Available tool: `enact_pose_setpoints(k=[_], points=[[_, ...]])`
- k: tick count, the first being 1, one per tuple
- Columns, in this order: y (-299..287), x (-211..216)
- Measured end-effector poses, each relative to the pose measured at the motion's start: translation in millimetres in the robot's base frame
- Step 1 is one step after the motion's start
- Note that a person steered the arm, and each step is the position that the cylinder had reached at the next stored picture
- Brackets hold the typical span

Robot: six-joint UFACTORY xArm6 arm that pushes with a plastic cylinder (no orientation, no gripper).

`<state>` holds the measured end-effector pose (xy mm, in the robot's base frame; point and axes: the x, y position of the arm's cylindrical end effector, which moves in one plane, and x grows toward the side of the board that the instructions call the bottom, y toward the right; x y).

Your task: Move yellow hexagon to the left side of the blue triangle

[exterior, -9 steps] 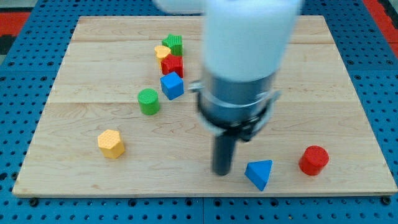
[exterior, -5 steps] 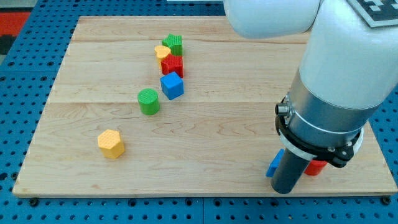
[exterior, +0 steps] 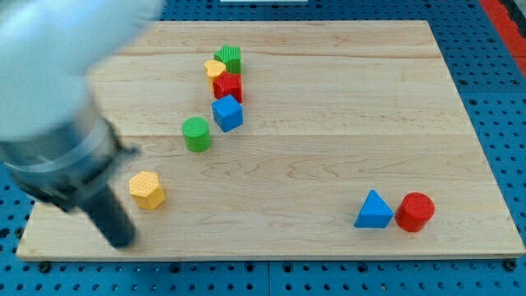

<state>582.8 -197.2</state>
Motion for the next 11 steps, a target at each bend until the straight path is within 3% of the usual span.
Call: enact_pose_setpoints(k=[1,2,3,4,5,6,7,9,11], points=[[-39,-38],[42,-65],[64,-47],[23,-26],[117,-16],[188,-30],[174,-26],[233,-51],[251,-68]])
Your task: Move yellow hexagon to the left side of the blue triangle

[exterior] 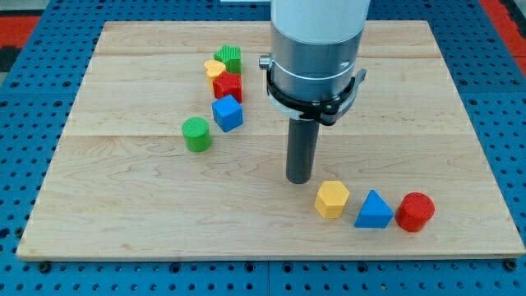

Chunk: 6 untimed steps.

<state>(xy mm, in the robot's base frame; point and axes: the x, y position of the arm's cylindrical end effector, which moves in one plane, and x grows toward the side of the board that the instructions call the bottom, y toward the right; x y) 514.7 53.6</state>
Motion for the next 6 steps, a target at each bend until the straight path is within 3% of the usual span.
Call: enact_pose_setpoints(k=[1,2,3,4,5,6], points=[[32,5],[17,35],[-8,18],[-66,34],[-57,103],[-36,104]])
